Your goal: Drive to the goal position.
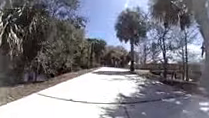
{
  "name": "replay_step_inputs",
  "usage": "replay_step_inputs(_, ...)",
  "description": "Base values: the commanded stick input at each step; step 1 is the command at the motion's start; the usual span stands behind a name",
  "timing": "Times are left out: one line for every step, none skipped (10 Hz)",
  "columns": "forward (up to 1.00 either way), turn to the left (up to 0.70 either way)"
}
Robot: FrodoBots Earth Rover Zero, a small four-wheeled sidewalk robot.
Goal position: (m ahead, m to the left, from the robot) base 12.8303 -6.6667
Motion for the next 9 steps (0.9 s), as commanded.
replay_step_inputs(0.7, 0.0)
replay_step_inputs(0.7, 0.0)
replay_step_inputs(0.7, 0.0)
replay_step_inputs(0.7, 0.0)
replay_step_inputs(0.7, 0.0)
replay_step_inputs(0.7, 0.0)
replay_step_inputs(0.7, 0.0)
replay_step_inputs(0.7, 0.0)
replay_step_inputs(0.7, 0.0)
